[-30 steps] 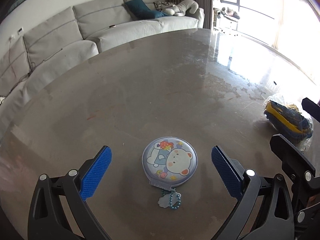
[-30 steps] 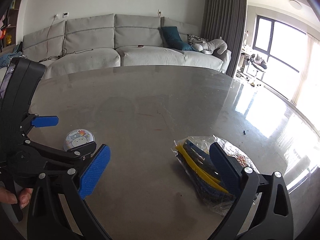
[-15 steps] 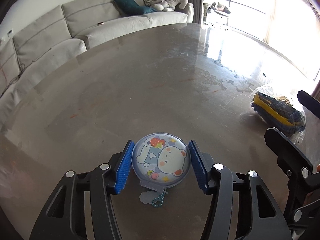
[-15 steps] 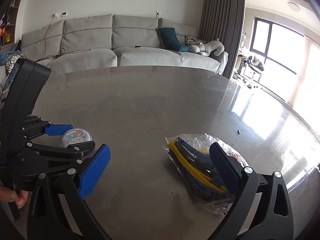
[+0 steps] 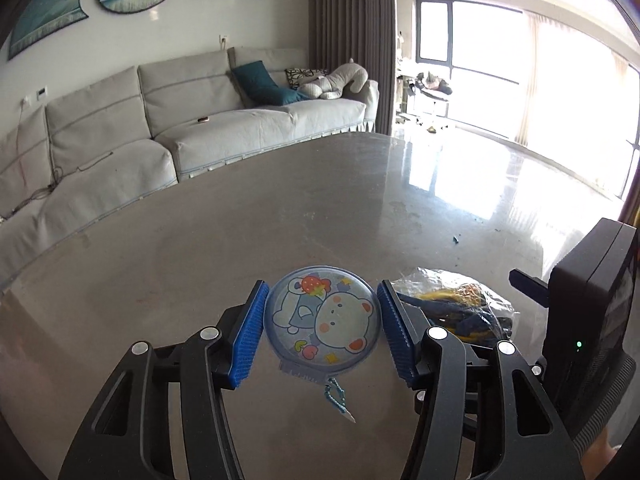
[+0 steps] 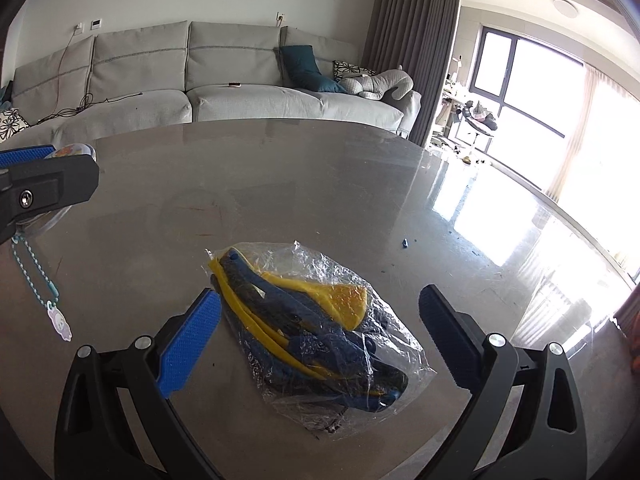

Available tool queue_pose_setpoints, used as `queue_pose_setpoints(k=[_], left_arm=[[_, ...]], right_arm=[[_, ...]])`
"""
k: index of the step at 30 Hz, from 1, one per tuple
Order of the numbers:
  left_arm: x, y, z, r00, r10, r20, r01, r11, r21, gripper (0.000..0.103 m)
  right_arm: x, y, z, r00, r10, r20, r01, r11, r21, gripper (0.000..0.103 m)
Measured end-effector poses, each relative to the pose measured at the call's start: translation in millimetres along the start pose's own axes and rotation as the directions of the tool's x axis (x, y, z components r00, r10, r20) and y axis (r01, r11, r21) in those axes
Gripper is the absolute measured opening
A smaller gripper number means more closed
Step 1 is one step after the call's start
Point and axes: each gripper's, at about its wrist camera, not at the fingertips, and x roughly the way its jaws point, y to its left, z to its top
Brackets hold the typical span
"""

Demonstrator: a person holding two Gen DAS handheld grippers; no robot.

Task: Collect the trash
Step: 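Grasp the round bear coin purse with the left gripper while the right gripper grasps the bag of yellow-blue items, then carry the coin purse and bag over the white bin with both grippers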

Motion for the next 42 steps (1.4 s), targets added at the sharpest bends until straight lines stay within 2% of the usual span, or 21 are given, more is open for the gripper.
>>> queue_pose_setpoints(k=[3, 8, 9, 10, 11, 12, 14, 15, 17, 19, 24, 30, 38, 42], left_arm=[[13.0, -7.1, -9.1, 1.000, 0.009, -0.027, -0.008, 1.000, 0.026, 0.055], [28.0, 2.3, -12.3, 0.998, 0.025, -0.057, -0.024, 1.000, 0.009, 0.055], [28.7, 3.6, -12.2, 0.998, 0.027, -0.057, -0.026, 1.000, 0.009, 0.055], [27.9, 4.1, -13.6, 0.998, 0.032, -0.057, -0.031, 0.999, 0.012, 0.055], [28.4, 5.6, -14.3, 0.998, 0.038, -0.058, -0.038, 0.999, 0.014, 0.055], [28.8, 6.6, -14.8, 0.997, 0.040, -0.060, -0.039, 0.999, 0.013, 0.055], [27.8, 9.3, -16.0, 0.997, 0.038, -0.061, -0.038, 0.999, 0.002, 0.055], [26.9, 11.3, -15.8, 0.998, 0.036, -0.060, -0.036, 0.999, -0.003, 0.055], [24.4, 13.0, -14.8, 0.998, 0.042, -0.051, -0.042, 0.999, 0.001, 0.055], [20.7, 12.1, -12.8, 0.998, 0.047, -0.042, -0.047, 0.999, 0.006, 0.055], [5.8, 6.7, -14.1, 1.000, 0.019, -0.018, -0.019, 1.000, 0.015, 0.055], [-15.9, -11.5, -26.2, 1.000, -0.010, 0.002, 0.010, 0.998, 0.069, 0.055], [-58.3, -33.2, -38.5, 0.993, -0.116, 0.025, 0.112, 0.987, 0.115, 0.055], [-90.5, -43.0, -47.3, 0.984, -0.176, 0.038, 0.172, 0.981, 0.093, 0.055]], right_arm=[[6.8, -0.5, -4.8, 1.000, 0.002, -0.010, -0.002, 1.000, -0.019, 0.099], [18.5, -0.2, -11.1, 0.998, 0.046, -0.036, -0.046, 0.999, 0.000, 0.099], [20.3, 0.6, -13.2, 0.997, 0.056, -0.044, -0.056, 0.998, 0.002, 0.095], [23.0, 2.0, -14.3, 0.996, 0.065, -0.054, -0.065, 0.998, -0.001, 0.087], [25.8, 4.7, -16.3, 0.994, 0.075, -0.075, -0.076, 0.997, -0.007, 0.066], [27.7, 5.5, -18.2, 0.991, 0.098, -0.094, -0.098, 0.995, -0.003, 0.053], [29.0, 2.2, -19.0, 0.984, 0.139, -0.113, -0.137, 0.990, 0.019, 0.027], [27.7, 1.2, -18.0, 0.982, 0.146, -0.121, -0.144, 0.989, 0.019, 0.019], [19.1, -1.7, -16.3, 0.982, 0.150, -0.113, -0.146, 0.989, 0.037, 0.015], [1.9, -5.2, -14.5, 0.988, 0.130, -0.082, -0.127, 0.991, 0.039, 0.015], [-53.1, -16.3, -3.0, 0.989, 0.150, -0.006, -0.149, 0.986, 0.069, 0.015], [-116.3, -22.5, 0.2, 0.990, 0.129, 0.060, -0.134, 0.988, 0.077, 0.015], [-175.0, -19.9, -19.2, 0.994, 0.087, 0.066, -0.094, 0.989, 0.115, 0.015], [-205.5, -23.5, -38.6, 0.997, 0.058, 0.056, -0.066, 0.987, 0.146, 0.016]])
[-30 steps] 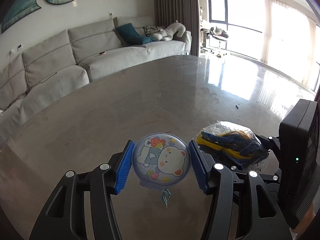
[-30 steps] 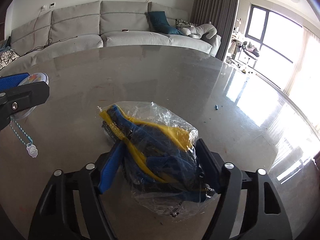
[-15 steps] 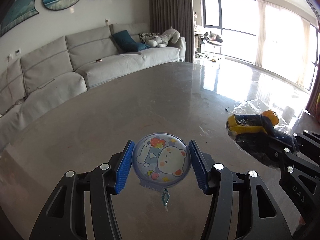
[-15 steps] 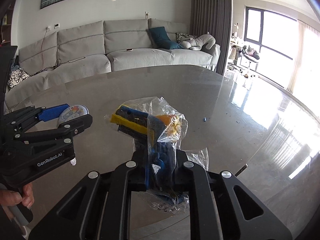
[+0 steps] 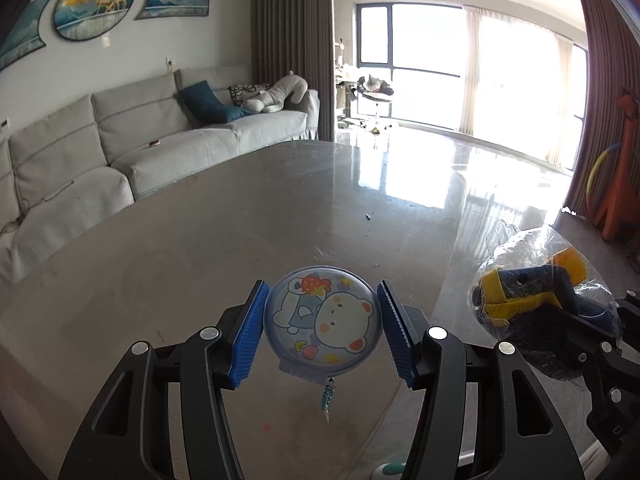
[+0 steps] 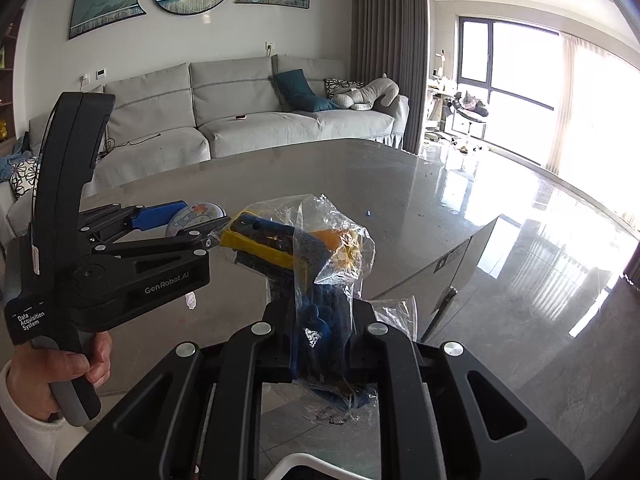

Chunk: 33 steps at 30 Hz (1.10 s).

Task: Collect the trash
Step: 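Carry the coin purse and bag over the white bin with both grippers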

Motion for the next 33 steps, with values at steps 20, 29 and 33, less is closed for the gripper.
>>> queue_pose_setpoints(k=[20, 29, 33], left_arm=[[-94.1, -87.9, -111.4, 0.986, -0.127, -0.111, 0.130, 0.991, 0.023, 0.055], [-96.7, -116.9, -138.2, 0.972, -0.143, -0.185, 0.160, 0.984, 0.076, 0.055], [-93.9, -136.0, -148.1, 0.966, -0.166, -0.197, 0.192, 0.975, 0.116, 0.055]], right_arm=[[-89.7, -12.8, -97.2, 0.999, -0.007, -0.040, 0.011, 0.995, 0.097, 0.017], [-102.7, -24.0, -135.2, 0.999, -0.001, -0.051, 0.009, 0.988, 0.152, 0.017], [-108.0, -31.8, -145.5, 0.998, -0.026, -0.059, 0.035, 0.987, 0.158, 0.017]])
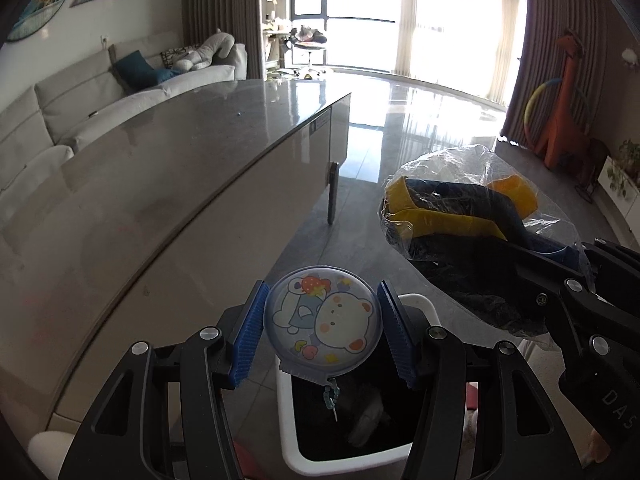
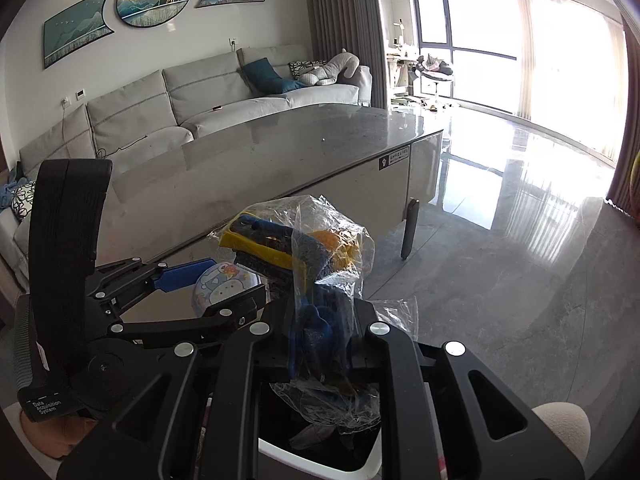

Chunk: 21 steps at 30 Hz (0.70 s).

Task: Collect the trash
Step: 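Carry the coin purse and bag over the white bin with both grippers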

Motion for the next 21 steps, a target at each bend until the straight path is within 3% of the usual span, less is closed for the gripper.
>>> queue_pose_setpoints(k=[7, 15, 17, 18, 21], left_arm=[[20.2, -20.0, -6.1, 0.998, -0.057, -0.036, 0.059, 0.996, 0.070, 0.055], [47.0, -34.1, -15.5, 0.989, -0.090, -0.119, 0.099, 0.992, 0.078, 0.057], [56.0, -36.3, -14.8, 0.984, -0.055, -0.168, 0.071, 0.993, 0.090, 0.092], [57.5, -36.0, -15.5, 0.985, -0.013, -0.171, 0.030, 0.995, 0.096, 0.098], [62.5, -35.9, -15.8, 0.982, 0.016, -0.187, 0.008, 0.992, 0.124, 0.098]], right_arm=[[3.4, -14.8, -16.8, 0.999, -0.031, -0.030, 0.032, 0.999, 0.028, 0.017], [7.3, -28.6, -19.2, 0.998, -0.040, -0.051, 0.042, 0.998, 0.048, 0.018], [9.2, -29.4, -18.8, 0.997, -0.047, -0.056, 0.050, 0.998, 0.046, 0.018], [10.6, -29.3, -19.4, 0.997, -0.049, -0.059, 0.052, 0.997, 0.049, 0.018], [14.1, -29.7, -20.7, 0.996, -0.050, -0.072, 0.054, 0.997, 0.051, 0.019]])
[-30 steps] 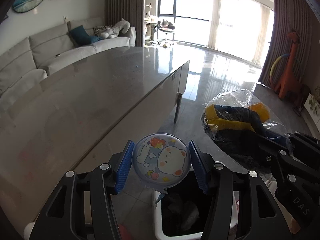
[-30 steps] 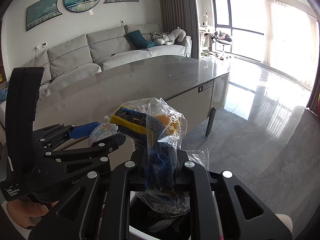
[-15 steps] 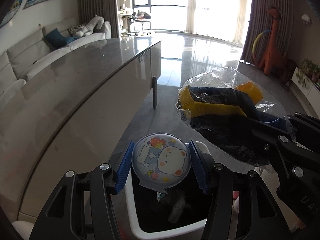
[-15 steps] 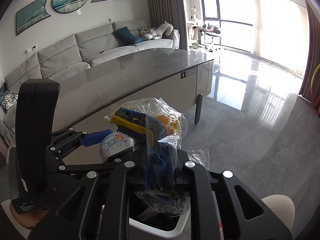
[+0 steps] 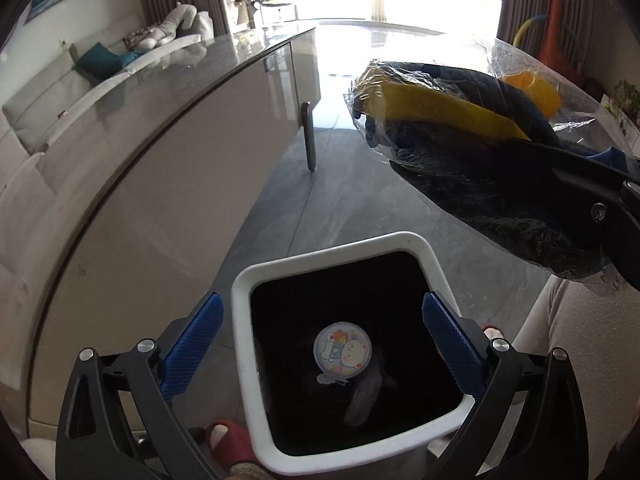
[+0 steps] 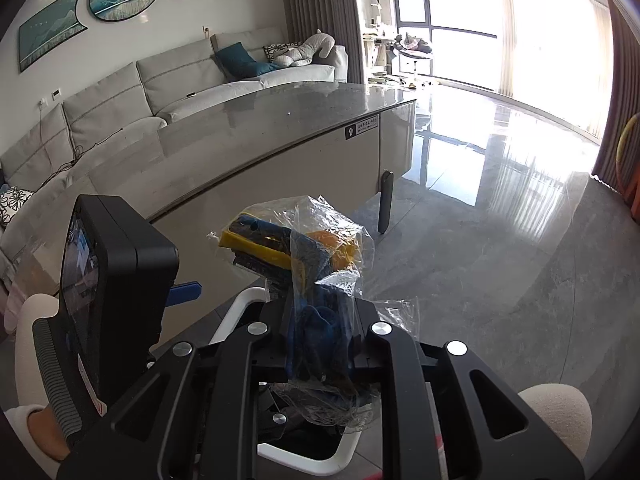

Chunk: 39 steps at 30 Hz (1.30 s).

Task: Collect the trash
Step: 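Carry the coin purse and bag over the white bin with both grippers, then open the left gripper to drop the coin purse while the right gripper releases the bag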

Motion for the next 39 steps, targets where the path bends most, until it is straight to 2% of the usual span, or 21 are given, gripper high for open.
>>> queue_pose_setpoints(k=[7, 12, 17, 22, 26, 28, 29, 30, 31, 32, 34, 39], left_arm=[[2.5, -0.4, 0.5, 1.000, -0.004, -0.017, 0.004, 1.000, 0.000, 0.098], [-8.6, 8.4, -1.9, 0.998, 0.065, 0.022, -0.065, 0.998, -0.012, 0.098], [-14.2, 27.2, -5.4, 0.988, 0.149, 0.040, -0.146, 0.988, -0.051, 0.098], [-24.3, 48.4, -5.1, 0.982, 0.177, 0.064, -0.168, 0.976, -0.136, 0.098], [-31.9, 57.1, -1.7, 0.975, 0.204, 0.092, -0.187, 0.969, -0.163, 0.098], [-35.9, 60.6, -1.3, 0.973, 0.207, 0.102, -0.188, 0.967, -0.174, 0.098], [-37.6, 61.6, -1.1, 0.973, 0.204, 0.105, -0.183, 0.966, -0.180, 0.098], [-38.1, 62.0, 0.5, 0.973, 0.202, 0.108, -0.180, 0.966, -0.184, 0.098], [-39.2, 62.5, 0.5, 0.973, 0.203, 0.112, -0.180, 0.966, -0.186, 0.098], [-39.6, 62.7, 0.6, 0.972, 0.203, 0.114, -0.180, 0.966, -0.188, 0.098], [-40.8, 64.8, 0.2, 0.972, 0.205, 0.117, -0.181, 0.965, -0.192, 0.098], [-47.4, 71.3, -0.6, 0.971, 0.201, 0.129, -0.171, 0.962, -0.211, 0.098]], right_arm=[[1.6, 4.1, -1.3, 1.000, 0.010, -0.018, -0.010, 1.000, -0.004, 0.019], [5.2, 2.4, -5.2, 0.999, 0.017, -0.029, -0.017, 1.000, -0.004, 0.019], [13.9, 6.4, -11.7, 0.998, 0.033, -0.056, -0.034, 0.999, -0.005, 0.020], [21.1, 13.5, -15.3, 0.995, 0.043, -0.086, -0.045, 0.999, -0.027, 0.020], [26.9, 15.9, -19.2, 0.993, 0.045, -0.112, -0.049, 0.998, -0.038, 0.022], [33.3, 19.1, -20.3, 0.987, 0.063, -0.148, -0.072, 0.996, -0.053, 0.029], [38.1, 23.2, -21.5, 0.982, 0.070, -0.178, -0.084, 0.994, -0.069, 0.041], [42.8, 26.4, -25.6, 0.976, 0.068, -0.206, -0.087, 0.992, -0.089, 0.074], [47.0, 29.6, -29.7, 0.973, 0.048, -0.225, -0.075, 0.991, -0.110, 0.091], [48.1, 32.3, -33.0, 0.975, 0.019, -0.219, -0.049, 0.990, -0.131, 0.099], [45.7, 34.5, -36.8, 0.982, 0.004, -0.190, -0.032, 0.989, -0.145, 0.099], [42.0, 25.2, -32.7, 0.987, 0.011, -0.157, -0.024, 0.996, -0.082, 0.099]])
